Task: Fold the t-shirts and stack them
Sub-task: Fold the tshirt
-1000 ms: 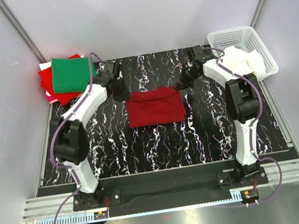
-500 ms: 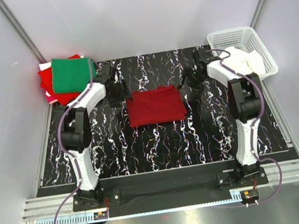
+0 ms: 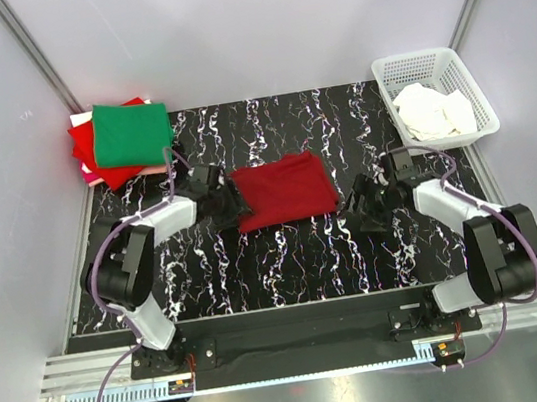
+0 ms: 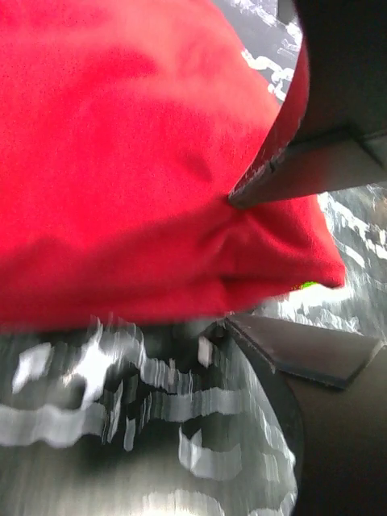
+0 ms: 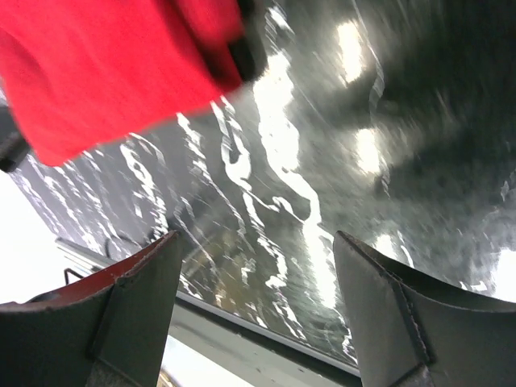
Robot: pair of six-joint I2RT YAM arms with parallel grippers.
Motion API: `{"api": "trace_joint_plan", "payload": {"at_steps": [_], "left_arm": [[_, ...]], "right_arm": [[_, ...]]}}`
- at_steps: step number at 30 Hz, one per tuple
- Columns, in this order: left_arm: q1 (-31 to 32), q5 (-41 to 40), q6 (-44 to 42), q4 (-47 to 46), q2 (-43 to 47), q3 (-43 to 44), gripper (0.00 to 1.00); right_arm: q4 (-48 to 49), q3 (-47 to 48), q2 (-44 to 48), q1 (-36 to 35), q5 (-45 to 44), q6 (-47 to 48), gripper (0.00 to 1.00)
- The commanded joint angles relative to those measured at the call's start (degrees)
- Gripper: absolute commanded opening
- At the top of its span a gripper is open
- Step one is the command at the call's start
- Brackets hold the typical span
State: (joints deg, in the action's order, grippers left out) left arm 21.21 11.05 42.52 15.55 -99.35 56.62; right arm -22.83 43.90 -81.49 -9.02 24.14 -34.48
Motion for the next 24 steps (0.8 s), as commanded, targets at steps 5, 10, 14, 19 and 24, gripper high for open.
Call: {"api": "trace_joint_plan", "payload": {"at_steps": [5,10,14,19,24], "left_arm": [[18.1,-7.6,18.0,-9.8,3.9,-5.7,0.38],[36.9,-13.8,29.8,-11.8,7.4,-6.4,0.63],[40.2,-18.3,26.4,-2.7,14.3,-4.1,0.68],[35.4,-29.1,15.6,14.0,23.8,1.2,0.83],[27.1,-25.8,1.2,6.0,25.9,-0.3,0.84]], "right_arm": [[1.0,-3.6,6.4,-0.3,-2.6,0.5,0.82],[-3.5,0.0,6.4,-0.3,-6.9,0.6,0.83],[-4.7,3.2,5.8,-0.2,-8.6,1.5,0.85],[0.0,4.8,1.4,-0.2,-1.8,-0.6,0.85],[10.1,3.9,-2.1,-0.2,9.1,-1.4,0.79]]}}
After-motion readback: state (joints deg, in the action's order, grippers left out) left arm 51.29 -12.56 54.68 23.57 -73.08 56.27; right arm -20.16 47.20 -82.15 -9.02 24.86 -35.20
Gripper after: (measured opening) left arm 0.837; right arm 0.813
